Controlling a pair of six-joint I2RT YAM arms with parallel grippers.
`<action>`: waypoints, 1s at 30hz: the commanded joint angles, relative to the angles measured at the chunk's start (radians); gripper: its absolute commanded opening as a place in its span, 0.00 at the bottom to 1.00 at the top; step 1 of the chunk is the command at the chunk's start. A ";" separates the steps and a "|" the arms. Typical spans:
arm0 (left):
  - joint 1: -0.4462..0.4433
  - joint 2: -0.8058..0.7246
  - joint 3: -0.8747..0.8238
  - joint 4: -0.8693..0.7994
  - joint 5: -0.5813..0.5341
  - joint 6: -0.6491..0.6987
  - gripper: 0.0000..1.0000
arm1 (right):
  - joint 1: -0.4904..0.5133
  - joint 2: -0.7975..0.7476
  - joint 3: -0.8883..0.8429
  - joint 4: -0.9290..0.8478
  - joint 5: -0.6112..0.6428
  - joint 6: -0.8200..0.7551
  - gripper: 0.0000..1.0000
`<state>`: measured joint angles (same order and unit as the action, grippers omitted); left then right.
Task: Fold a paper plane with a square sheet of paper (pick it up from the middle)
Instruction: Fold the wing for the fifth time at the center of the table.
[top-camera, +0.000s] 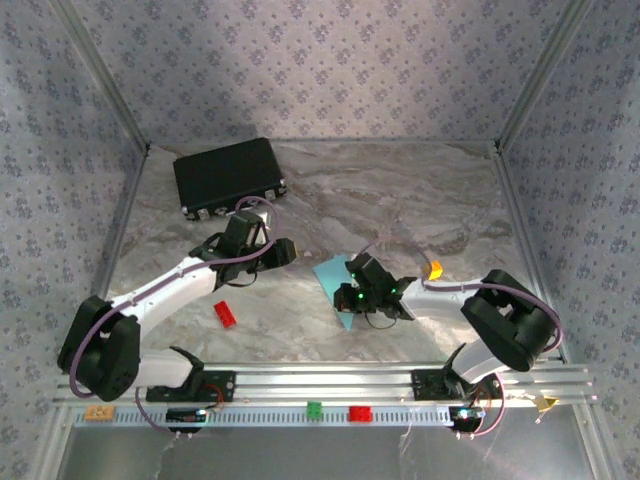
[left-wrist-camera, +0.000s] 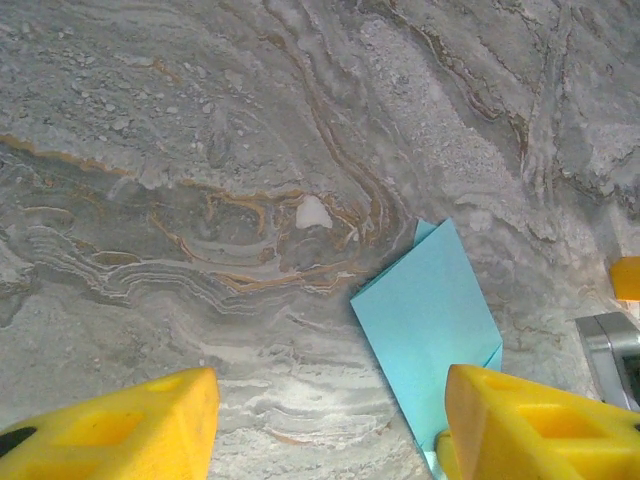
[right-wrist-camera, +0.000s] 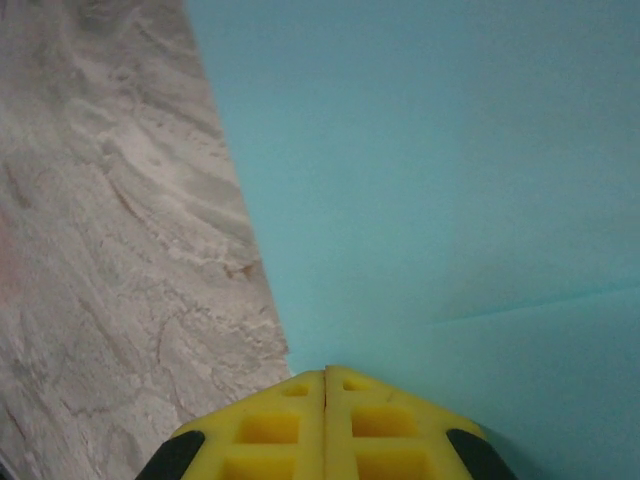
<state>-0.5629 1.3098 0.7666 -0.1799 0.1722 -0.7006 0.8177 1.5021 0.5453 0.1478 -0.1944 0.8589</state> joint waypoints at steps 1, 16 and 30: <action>0.007 0.012 0.022 0.018 0.032 0.000 0.60 | 0.003 0.021 -0.019 0.021 0.067 0.157 0.03; 0.007 0.123 0.044 0.103 0.225 -0.020 0.37 | 0.067 0.089 -0.082 0.452 0.167 0.584 0.02; -0.078 0.333 0.169 0.152 0.428 0.010 0.19 | -0.111 -0.385 -0.096 -0.183 0.212 0.273 0.19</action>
<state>-0.6079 1.6089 0.8825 -0.0540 0.5301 -0.7151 0.7464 1.1683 0.4625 0.1596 0.0116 1.2396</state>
